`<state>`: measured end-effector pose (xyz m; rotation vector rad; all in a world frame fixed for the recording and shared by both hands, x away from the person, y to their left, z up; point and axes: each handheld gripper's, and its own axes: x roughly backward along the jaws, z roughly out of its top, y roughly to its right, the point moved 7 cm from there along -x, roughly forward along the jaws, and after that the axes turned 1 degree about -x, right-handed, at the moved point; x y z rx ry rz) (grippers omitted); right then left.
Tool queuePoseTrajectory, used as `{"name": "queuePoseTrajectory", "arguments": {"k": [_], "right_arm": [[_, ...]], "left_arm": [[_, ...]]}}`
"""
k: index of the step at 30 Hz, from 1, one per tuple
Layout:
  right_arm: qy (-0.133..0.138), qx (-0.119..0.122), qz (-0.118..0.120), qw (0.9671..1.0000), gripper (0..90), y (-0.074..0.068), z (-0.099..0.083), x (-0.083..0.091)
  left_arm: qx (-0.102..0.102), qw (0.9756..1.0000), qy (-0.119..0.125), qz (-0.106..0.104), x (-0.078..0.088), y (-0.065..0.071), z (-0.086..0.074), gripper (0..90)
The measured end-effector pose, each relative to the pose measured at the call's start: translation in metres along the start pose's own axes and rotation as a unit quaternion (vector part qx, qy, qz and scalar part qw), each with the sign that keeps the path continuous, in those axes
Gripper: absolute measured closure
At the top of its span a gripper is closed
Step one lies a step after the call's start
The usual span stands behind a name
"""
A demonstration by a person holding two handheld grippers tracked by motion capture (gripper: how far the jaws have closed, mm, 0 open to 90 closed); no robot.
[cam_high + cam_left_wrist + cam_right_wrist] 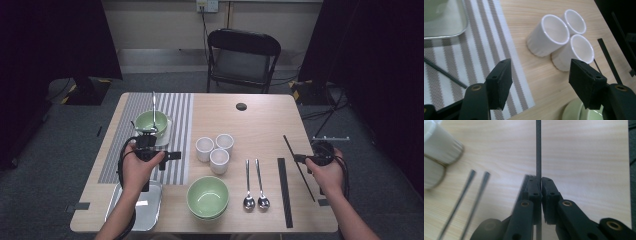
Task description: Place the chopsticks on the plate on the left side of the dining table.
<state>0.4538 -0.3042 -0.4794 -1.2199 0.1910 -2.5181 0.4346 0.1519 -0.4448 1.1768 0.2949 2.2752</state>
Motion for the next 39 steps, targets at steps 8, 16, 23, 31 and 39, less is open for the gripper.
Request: {"name": "queuePoseTrajectory", "arguments": {"k": [8,16,23,31,39], "right_arm": [[0.042,0.008,0.033,0.9985,86.9,-0.037,0.038,0.013],[0.068,0.011,0.055,0.9961,86.9,-0.065,0.059,0.016],[0.075,0.010,0.070,0.9947,86.8,-0.084,0.067,0.011],[0.081,0.013,0.080,0.9934,86.8,-0.098,0.073,0.007],[0.085,0.018,0.097,0.9915,86.8,-0.115,0.077,0.008]], "left_arm": [[-0.018,0.9996,-0.004,-0.023,-0.004,0.028,0.008,35.2],[-0.032,0.9985,-0.015,-0.042,-0.014,0.052,0.008,35.2],[-0.041,0.9972,-0.026,-0.058,-0.023,0.067,0.007,35.2],[-0.058,0.9949,-0.035,-0.075,-0.037,0.090,0.009,35.2],[-0.066,0.9931,-0.038,-0.089,-0.045,0.110,0.010,35.3]]}}
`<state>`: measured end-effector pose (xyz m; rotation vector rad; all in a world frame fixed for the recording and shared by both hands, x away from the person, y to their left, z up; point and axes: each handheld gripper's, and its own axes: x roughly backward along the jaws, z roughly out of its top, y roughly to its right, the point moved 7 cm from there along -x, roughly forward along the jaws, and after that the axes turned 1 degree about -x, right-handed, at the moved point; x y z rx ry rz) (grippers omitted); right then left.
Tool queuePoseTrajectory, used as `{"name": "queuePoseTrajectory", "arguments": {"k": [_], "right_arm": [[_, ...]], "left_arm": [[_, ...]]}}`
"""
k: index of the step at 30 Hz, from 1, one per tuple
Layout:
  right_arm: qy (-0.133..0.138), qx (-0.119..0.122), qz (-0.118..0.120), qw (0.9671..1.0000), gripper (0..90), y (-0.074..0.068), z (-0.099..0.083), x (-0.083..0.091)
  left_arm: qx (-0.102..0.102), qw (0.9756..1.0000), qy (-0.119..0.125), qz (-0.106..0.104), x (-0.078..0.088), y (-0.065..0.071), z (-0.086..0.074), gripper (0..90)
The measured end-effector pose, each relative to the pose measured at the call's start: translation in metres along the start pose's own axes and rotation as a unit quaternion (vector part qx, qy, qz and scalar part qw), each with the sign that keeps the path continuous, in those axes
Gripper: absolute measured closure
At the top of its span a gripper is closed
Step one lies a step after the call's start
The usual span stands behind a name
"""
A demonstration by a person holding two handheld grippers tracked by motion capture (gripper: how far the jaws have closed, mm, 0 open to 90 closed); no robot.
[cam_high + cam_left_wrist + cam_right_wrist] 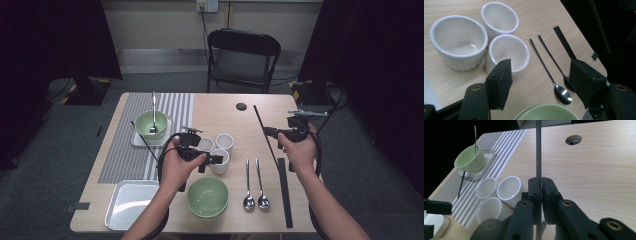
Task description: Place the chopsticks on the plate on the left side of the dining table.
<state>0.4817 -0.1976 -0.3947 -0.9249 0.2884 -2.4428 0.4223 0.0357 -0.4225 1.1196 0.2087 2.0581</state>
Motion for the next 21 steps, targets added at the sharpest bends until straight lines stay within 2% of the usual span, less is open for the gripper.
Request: {"name": "queuePoseTrajectory", "arguments": {"k": [4,7,21], "right_arm": [[0.003,0.002,0.005,1.0000,86.8,-0.007,0.002,-0.002],[0.002,0.004,0.011,0.9999,86.8,-0.012,0.002,-0.004],[0.005,-0.002,0.030,0.9996,86.8,-0.028,0.004,-0.012]], "left_arm": [[-0.010,0.9999,-0.005,-0.010,-0.008,0.012,0.002,35.3],[-0.008,0.9998,-0.008,-0.018,-0.015,0.019,0.001,35.7],[-0.015,0.9991,-0.019,-0.036,-0.037,0.038,0.001,35.8]]}}
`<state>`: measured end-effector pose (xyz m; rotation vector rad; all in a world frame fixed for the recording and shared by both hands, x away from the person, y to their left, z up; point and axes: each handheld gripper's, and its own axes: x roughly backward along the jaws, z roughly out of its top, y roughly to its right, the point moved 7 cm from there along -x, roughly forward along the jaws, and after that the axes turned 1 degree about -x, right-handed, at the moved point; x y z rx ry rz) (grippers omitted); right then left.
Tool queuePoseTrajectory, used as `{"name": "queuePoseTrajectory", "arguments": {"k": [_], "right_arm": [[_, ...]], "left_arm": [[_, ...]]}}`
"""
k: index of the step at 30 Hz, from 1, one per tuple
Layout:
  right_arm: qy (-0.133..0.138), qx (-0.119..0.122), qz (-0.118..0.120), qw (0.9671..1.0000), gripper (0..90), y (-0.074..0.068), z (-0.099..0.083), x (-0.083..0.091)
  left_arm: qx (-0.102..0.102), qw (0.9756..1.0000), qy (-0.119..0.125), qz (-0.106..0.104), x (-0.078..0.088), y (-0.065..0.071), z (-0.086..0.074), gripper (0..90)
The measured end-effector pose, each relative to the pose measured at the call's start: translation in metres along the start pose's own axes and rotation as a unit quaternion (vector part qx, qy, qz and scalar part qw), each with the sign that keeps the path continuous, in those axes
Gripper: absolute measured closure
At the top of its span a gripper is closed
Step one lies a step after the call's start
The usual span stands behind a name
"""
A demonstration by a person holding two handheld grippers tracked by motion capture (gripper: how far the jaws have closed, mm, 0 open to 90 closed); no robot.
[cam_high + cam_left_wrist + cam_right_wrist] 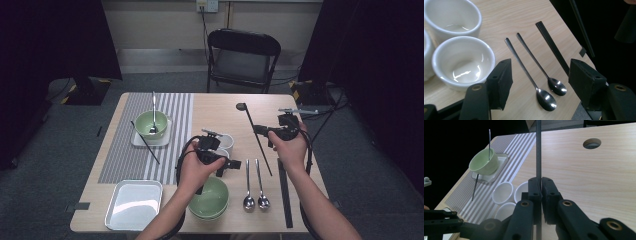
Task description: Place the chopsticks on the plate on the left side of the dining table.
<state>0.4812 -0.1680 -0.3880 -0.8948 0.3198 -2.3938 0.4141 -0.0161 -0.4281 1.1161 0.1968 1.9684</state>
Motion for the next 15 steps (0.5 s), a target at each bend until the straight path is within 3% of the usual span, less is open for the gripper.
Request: {"name": "queuePoseTrajectory", "arguments": {"k": [10,15], "right_arm": [[0.000,0.008,0.009,0.9999,86.8,-0.012,0.000,-0.005],[0.003,0.008,0.011,0.9999,86.8,-0.013,-0.001,-0.006]], "left_arm": [[-0.005,0.9998,-0.002,-0.017,-0.013,0.014,0.003,36.4],[-0.003,0.9994,0.002,-0.036,-0.019,0.021,0.003,38.3]]}}
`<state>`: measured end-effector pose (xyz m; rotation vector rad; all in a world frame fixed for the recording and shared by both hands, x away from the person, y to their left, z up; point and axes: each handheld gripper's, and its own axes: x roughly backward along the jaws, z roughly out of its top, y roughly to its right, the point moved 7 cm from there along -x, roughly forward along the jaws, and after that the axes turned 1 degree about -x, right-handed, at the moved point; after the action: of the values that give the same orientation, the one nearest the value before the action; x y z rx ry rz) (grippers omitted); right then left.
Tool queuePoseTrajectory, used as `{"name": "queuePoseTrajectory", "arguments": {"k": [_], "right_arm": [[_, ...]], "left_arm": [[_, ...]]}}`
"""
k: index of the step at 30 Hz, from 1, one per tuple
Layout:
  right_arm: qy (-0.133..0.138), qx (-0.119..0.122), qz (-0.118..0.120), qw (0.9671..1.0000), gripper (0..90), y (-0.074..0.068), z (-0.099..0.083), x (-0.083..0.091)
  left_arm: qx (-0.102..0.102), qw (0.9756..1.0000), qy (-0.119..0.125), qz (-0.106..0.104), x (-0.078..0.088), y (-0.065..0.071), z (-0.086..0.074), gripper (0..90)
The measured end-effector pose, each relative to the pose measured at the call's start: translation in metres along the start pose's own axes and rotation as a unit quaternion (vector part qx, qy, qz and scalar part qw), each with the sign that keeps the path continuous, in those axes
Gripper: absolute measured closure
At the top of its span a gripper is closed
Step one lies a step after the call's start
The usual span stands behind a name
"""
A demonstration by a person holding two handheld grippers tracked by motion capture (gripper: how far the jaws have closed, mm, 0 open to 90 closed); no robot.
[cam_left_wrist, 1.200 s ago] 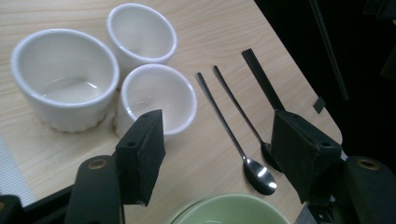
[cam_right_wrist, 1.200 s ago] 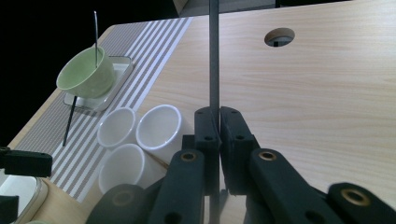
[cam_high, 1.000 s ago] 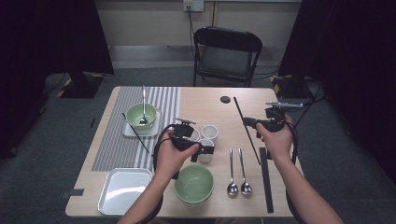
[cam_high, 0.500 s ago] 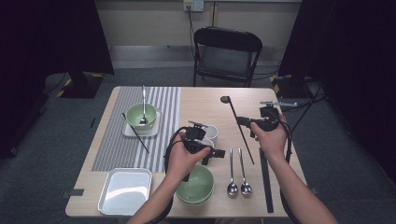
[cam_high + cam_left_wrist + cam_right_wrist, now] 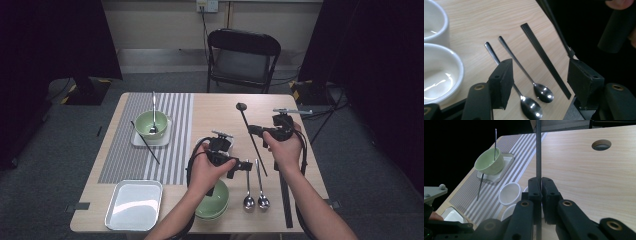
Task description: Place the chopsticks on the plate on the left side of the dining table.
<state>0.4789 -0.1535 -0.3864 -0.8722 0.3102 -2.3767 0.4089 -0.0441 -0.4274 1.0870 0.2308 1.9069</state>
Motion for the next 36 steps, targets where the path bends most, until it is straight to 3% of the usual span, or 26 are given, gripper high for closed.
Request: {"name": "queuePoseTrajectory", "arguments": {"k": [5,14,15,21,24,27,32,33,36], "right_arm": [[-0.001,-0.004,0.005,1.0000,86.8,-0.002,-0.002,-0.004],[0.006,-0.006,0.011,0.9999,86.8,-0.010,-0.004,-0.010],[0.007,-0.004,0.011,0.9999,86.7,-0.012,-0.004,-0.010],[0.006,-0.007,0.016,0.9998,86.7,-0.016,-0.004,-0.012],[0.007,-0.010,0.018,0.9998,86.7,-0.017,-0.005,-0.013],[0.005,-0.012,0.022,0.9997,86.7,-0.019,-0.006,-0.014],[0.003,-0.013,0.029,0.9995,86.5,-0.021,-0.007,-0.014],[0.005,-0.016,0.032,0.9993,86.4,-0.021,-0.006,-0.013],[0.007,-0.022,0.046,0.9987,85.3,-0.020,-0.004,-0.011]], "left_arm": [[-0.001,1.0000,-0.003,-0.002,-0.004,0.003,0.000,39.5],[0.033,0.9987,0.017,-0.036,-0.014,0.009,0.001,50.0],[0.043,0.9978,0.027,-0.044,-0.014,0.008,0.002,51.7],[0.058,0.9969,0.033,-0.042,-0.017,0.008,0.002,58.3],[0.058,0.9967,0.033,-0.048,-0.020,0.009,0.001,66.0],[0.074,0.9951,0.026,-0.061,-0.020,0.011,-0.001,75.3],[0.084,0.9946,0.016,-0.059,-0.017,0.009,-0.003,79.4],[0.085,0.9953,0.009,-0.046,-0.015,0.004,-0.004,80.6],[0.100,0.9942,0.002,-0.040,-0.012,-0.002,-0.006,83.8]]}}
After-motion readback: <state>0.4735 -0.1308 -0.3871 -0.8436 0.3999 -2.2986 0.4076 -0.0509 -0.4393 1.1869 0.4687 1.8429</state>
